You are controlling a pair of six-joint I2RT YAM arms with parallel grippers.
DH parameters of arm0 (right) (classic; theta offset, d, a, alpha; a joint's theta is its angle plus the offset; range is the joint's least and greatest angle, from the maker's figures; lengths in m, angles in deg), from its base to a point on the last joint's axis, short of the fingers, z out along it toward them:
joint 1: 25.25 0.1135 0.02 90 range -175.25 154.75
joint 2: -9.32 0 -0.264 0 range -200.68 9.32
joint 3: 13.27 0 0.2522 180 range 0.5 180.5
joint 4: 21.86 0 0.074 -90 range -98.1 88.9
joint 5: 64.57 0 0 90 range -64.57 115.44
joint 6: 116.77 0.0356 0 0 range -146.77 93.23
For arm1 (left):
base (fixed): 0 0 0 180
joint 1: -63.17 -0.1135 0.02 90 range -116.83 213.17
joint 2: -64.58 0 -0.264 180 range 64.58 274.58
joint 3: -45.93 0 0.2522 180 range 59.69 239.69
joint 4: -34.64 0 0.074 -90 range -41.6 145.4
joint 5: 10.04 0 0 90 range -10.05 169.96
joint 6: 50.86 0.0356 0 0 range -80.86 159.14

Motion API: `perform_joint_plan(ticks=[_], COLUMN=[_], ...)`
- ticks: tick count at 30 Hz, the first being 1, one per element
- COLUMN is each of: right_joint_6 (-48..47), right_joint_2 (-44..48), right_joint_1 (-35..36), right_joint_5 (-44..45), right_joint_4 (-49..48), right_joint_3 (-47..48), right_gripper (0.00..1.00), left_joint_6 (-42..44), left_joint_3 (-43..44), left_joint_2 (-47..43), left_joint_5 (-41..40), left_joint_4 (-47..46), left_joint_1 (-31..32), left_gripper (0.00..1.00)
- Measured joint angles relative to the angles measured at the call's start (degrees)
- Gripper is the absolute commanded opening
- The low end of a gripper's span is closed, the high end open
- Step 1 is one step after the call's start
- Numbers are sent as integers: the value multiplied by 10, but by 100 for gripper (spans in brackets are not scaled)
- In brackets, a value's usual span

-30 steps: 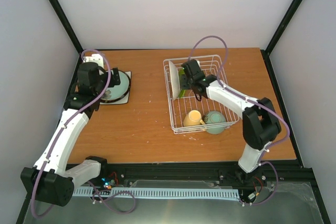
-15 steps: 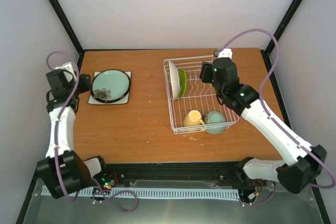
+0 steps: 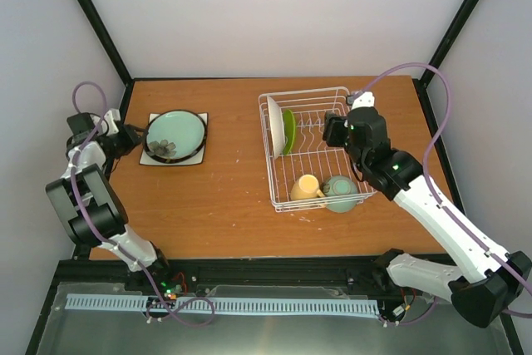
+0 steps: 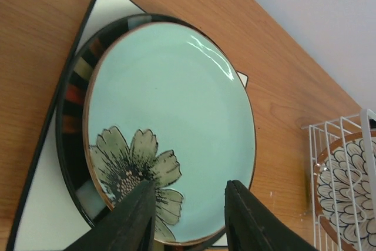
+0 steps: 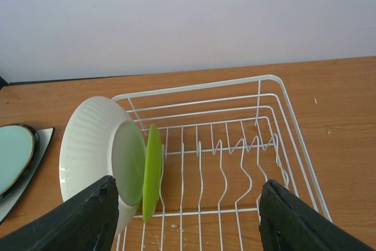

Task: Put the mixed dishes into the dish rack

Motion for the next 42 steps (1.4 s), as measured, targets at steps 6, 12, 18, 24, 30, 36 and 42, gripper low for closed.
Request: perform_joint_plan(ticks=[6,12,18,24,30,36,42], right_joint_6=[-1,-1,-1,-3,-4,-6,-7], right_joint_2=[17,21,21,12,6,-2,-9], right_joint_1=[0,-1,-1,-2,-2,-2,-2], right_joint_5=[-4,-4,-4,-4,-2,-2,-2], right_joint_4=[4,4,4,4,5,4,4], right_joint_3=[-7,-7,-7,-2,-1,5,6], right_gripper=[66,66,66,66,66,65,65], left_joint_6=[12,22,33,39,40,40,40], left_joint_3=[21,26,27,32,32,32,32], left_joint_2=[33,70,83,95,113,122,128], left_joint_5=[-4,-18,-57,-70,-74,-73,-75], left_joint_4=[3,7,12,10,3,-1,-6], left_joint_1=[0,0,0,0,0,0,0], left_gripper=[36,35,35,35,35,34,33])
